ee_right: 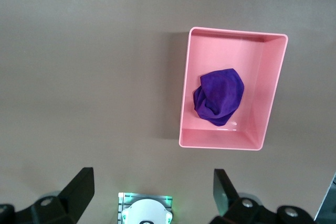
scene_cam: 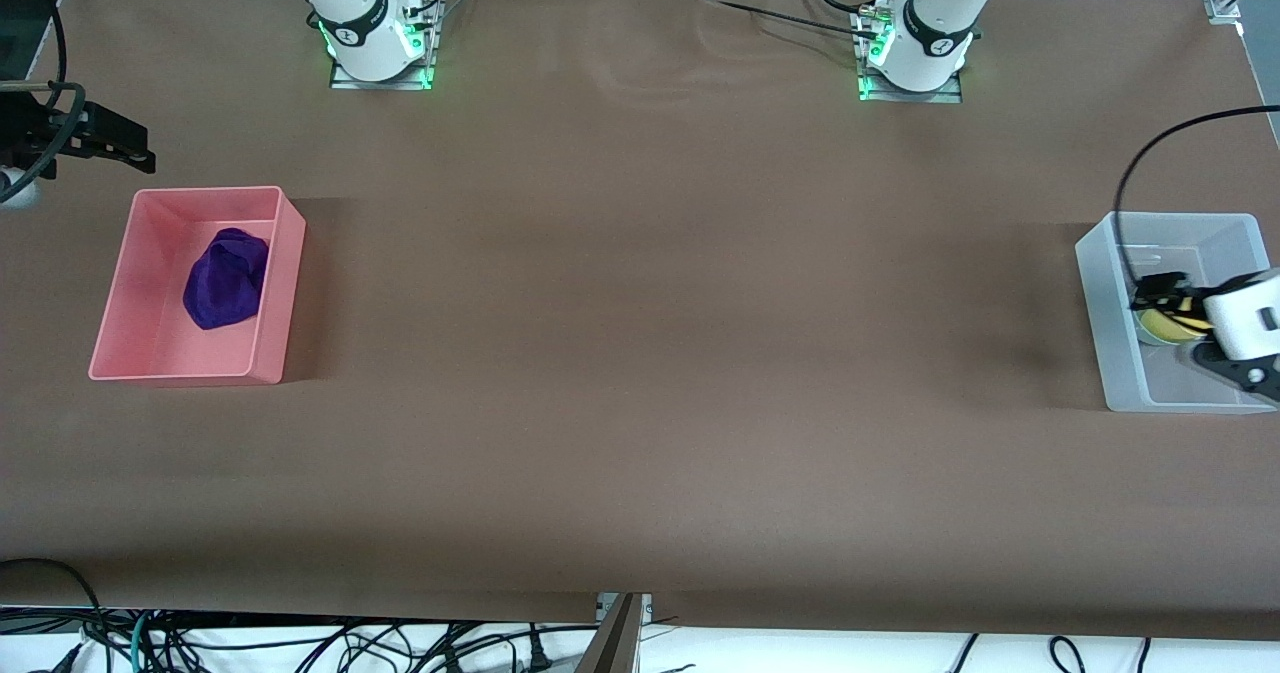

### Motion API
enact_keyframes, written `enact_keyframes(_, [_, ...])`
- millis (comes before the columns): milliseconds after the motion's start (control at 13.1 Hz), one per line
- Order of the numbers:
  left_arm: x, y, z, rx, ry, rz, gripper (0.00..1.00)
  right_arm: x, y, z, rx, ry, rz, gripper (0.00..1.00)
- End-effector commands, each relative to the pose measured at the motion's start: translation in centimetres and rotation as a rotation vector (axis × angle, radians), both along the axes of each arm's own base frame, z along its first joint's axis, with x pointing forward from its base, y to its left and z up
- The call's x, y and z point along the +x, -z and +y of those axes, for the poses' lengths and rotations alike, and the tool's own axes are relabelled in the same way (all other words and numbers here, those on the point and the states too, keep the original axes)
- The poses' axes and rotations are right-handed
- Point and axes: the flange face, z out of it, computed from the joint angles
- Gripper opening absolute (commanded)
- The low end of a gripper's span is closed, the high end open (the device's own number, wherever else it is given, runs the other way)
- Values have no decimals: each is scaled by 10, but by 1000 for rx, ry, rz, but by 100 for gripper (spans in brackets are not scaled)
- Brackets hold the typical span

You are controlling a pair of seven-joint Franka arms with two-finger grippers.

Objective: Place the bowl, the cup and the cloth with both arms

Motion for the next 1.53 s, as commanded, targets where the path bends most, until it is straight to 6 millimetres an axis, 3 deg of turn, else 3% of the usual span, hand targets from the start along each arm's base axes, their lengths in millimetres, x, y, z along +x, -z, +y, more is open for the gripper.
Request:
enact_keyframes(0, [-6,-10,-48,-8,-82,12,100,-8,-2,1,3,18,5,100])
enact_keyframes(305, [-16,-23,-139,25,-124,25,100,-5,2,0,-1,17,13,100])
enact_keyframes(458, [-25,-38,-169,86,-148,7,100,-4,3,0,-6,17,13,100])
enact_keyframes(534, [-28,-46,-173,68,-183,4,100,-4,4,0,-5,16,14,100])
enact_keyframes(687, [-36,-69,-149,-47,-306,1,100,-4,3,-1,-4,17,14,100])
enact_keyframes(992, [-98,-103,-130,-106,-357,-141,100,-4,3,-1,1,18,14,100])
enact_keyframes(1221, [-98,-102,-117,-99,-376,-151,100,-4,3,-4,0,23,14,100])
enact_keyframes(1450, [-97,-102,-118,-91,-373,-155,100,-4,3,-4,0,24,14,100])
